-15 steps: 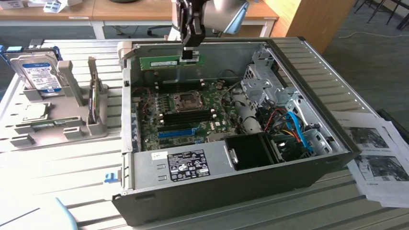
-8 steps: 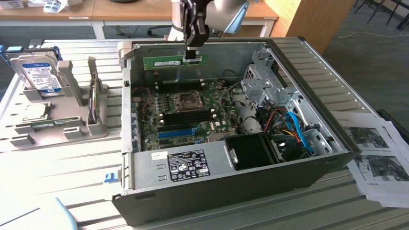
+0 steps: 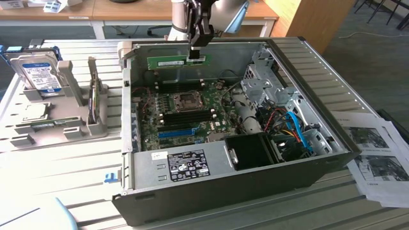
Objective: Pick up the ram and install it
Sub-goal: 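Pick up the ram and move it above insertion slot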
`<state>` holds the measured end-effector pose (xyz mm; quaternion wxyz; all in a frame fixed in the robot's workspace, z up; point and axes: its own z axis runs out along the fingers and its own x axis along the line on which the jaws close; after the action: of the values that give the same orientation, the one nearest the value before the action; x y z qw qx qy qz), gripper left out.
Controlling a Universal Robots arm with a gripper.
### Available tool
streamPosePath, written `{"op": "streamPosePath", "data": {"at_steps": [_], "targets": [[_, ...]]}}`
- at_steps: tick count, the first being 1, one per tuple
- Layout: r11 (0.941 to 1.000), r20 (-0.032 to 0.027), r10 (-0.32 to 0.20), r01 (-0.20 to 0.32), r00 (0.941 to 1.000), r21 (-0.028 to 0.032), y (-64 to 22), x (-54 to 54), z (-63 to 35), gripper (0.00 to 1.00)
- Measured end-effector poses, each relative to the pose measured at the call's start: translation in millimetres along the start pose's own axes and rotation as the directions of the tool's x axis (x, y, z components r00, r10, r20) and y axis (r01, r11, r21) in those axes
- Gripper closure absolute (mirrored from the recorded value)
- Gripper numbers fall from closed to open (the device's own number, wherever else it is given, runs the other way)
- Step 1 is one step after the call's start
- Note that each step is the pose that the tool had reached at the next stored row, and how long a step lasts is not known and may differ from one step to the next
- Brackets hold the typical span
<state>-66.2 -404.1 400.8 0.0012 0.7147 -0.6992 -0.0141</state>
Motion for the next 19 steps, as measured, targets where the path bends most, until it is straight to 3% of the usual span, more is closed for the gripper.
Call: {"op": "streamPosePath", "data": {"at_steps": [19], "targets": [[1.0000, -0.0001, 0.000, 0.000, 1.0000, -0.0001, -0.9, 0.1, 4.6, 0.89]]}}
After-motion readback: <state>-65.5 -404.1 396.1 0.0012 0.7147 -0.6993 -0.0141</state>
